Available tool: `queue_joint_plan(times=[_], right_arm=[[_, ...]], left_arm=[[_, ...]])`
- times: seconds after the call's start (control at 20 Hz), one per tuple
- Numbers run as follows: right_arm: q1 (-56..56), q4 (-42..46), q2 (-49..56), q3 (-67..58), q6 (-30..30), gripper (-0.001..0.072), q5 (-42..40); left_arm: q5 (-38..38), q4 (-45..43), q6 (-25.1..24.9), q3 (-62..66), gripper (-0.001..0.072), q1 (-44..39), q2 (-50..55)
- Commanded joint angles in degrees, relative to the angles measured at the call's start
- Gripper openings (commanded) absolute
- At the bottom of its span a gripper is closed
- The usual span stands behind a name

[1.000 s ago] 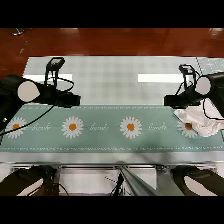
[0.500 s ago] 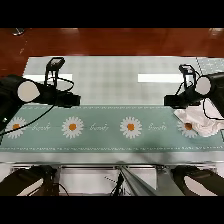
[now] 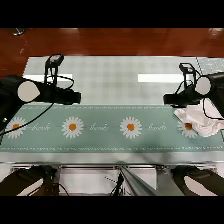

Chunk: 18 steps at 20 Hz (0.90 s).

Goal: Fold the shirts.

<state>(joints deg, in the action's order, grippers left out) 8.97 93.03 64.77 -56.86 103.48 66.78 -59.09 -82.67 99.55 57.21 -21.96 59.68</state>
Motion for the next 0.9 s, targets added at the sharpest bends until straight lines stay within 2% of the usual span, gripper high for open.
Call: queue_joint_plan(times=[0.0, 0.1, 0.15, 0.2, 0.25, 0.3, 0.4, 0.55, 0.65, 0.75, 0.85], right_arm=[[0.0, 1.0, 0.0, 0.0, -0.2, 0.0034, -7.4], [0.0, 5.2, 0.0, 0.0, -0.2, 0.0043, -11.6], [0.0, 9.5, 0.0, -0.2, 0.7, 0.0247, -12.2], [0.0, 14.8, 0.0, -0.8, 2.2, 0.0635, -11.0], [-0.1, 19.7, 0.0, -1.8, 2.3, 0.0624, -8.2], [-0.9, 23.8, 0.0, -3.0, 1.7, 0.0624, -4.0], [-4.8, 28.9, -1.5, -3.7, 0.1, 0.0623, 1.9], [-18.3, 27.4, -7.9, 0.2, 1.9, 0.0622, -0.2], [-28.8, 23.3, -11.6, 5.7, 5.0, 0.0622, -5.4], [-37.2, 15.2, -11.2, 10.1, 5.2, 0.0622, -9.3], [-42.6, 6.0, -6.9, 11.2, 1.0, 0.0622, -11.2]], left_arm=[[5.3, 0.0, 0.0, 0.0, 0.0019, 0.0, 0.0], [10.7, -0.1, 0.0, 0.0, 0.002, 0.0, 0.0], [13.2, -0.1, 0.0, 0.0, 0.0026, 0.3, 0.0], [15.3, -0.1, 0.0, 0.0, 0.0192, 0.6, 0.1], [16.9, -0.2, 0.0, 0.0, 0.067, 1.0, 0.1], [17.6, -1.4, -0.7, 0.0, 0.0705, 1.3, 0.2], [16.3, -4.1, -3.0, 0.0, 0.0704, 1.7, 0.2], [11.3, -4.2, -3.4, 0.0, 0.0702, 2.1, 0.3], [8.5, -4.1, -3.3, 0.0, 0.0702, 2.1, 0.3], [7.3, -3.9, -3.2, 0.0, 0.0703, 2.1, 0.3], [7.4, -3.9, -3.2, 0.0, 0.0702, 2.1, 0.3]])
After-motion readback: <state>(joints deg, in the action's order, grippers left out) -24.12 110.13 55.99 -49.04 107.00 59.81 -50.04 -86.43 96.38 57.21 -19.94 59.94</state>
